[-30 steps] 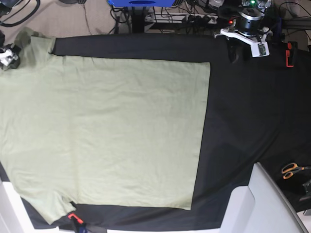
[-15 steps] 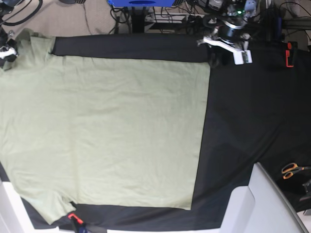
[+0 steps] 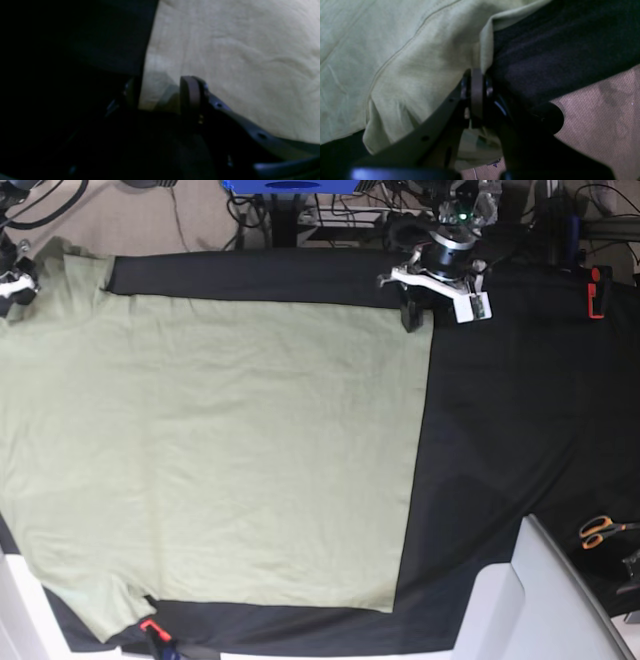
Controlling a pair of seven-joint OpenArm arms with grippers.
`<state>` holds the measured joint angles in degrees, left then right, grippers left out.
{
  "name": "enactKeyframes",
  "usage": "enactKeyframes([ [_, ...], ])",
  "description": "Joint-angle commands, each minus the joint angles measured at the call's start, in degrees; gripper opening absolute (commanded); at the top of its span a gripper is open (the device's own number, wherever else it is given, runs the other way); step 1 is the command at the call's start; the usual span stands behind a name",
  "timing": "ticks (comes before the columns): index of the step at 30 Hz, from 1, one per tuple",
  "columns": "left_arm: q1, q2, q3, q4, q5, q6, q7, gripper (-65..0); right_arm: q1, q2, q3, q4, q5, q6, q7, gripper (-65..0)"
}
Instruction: Fold the T-shirt properly
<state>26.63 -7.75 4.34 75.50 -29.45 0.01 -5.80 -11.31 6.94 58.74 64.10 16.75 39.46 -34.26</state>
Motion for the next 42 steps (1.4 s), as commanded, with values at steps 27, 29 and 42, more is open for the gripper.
enactKeyframes([
  [27, 2.77, 2.52, -0.51, 16.32, -0.31, 0.56, 11.39, -65.0, -0.51, 0.49, -0.41, 17.79, -1.06, 0.54, -14.13, -64.7],
  [29, 2.6, 2.78, -1.13, 19.48, -0.31, 0.65, 14.81, -65.0, 0.19, 0.58, -0.5, 20.43, -1.15, 0.54, -16.6, -64.7],
  [42, -4.61, 5.68, -6.49, 24.58, 0.13, 0.65, 28.35, -65.0, 6.43, 3.92, -8.85, 23.95, -1.15, 0.54, -21.43, -64.7],
])
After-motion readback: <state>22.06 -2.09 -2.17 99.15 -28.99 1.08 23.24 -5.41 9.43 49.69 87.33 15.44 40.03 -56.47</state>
